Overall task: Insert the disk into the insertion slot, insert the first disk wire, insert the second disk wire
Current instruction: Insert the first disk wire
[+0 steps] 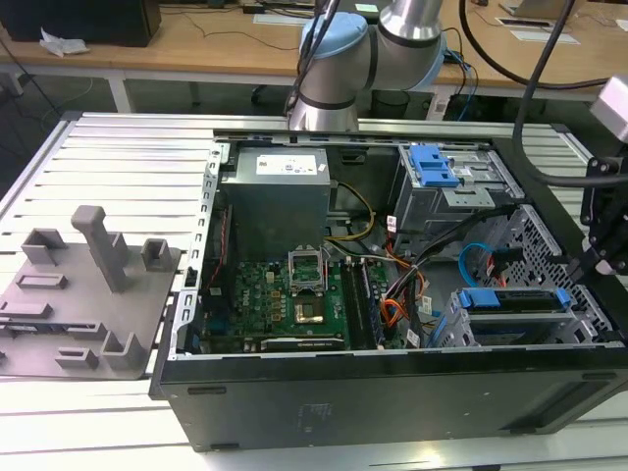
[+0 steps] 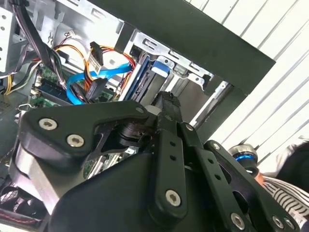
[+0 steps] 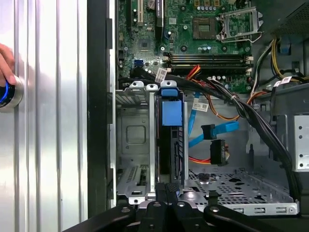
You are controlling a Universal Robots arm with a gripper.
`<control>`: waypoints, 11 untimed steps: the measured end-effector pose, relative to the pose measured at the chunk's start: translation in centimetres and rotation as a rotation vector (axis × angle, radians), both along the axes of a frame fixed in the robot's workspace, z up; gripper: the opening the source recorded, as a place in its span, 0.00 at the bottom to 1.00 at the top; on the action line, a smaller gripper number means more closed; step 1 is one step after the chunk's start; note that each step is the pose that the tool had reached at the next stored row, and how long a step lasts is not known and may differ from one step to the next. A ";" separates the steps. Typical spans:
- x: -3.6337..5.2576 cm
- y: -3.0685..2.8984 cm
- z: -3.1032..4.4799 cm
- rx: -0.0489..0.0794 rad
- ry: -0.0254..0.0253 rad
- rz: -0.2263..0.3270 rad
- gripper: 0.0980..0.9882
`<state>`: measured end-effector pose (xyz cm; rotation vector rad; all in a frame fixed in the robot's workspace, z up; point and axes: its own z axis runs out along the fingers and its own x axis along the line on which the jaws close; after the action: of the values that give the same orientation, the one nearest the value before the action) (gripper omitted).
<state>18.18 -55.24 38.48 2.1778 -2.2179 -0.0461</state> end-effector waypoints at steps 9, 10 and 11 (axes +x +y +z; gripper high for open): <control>0.01 2.21 0.18 -0.017 0.0000 0.000 0.01; 0.00 2.68 0.18 -0.017 0.0000 0.000 0.01; -0.02 2.81 0.18 -0.017 0.0000 0.000 0.01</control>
<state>18.16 -52.44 38.65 2.1694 -2.2101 -0.0275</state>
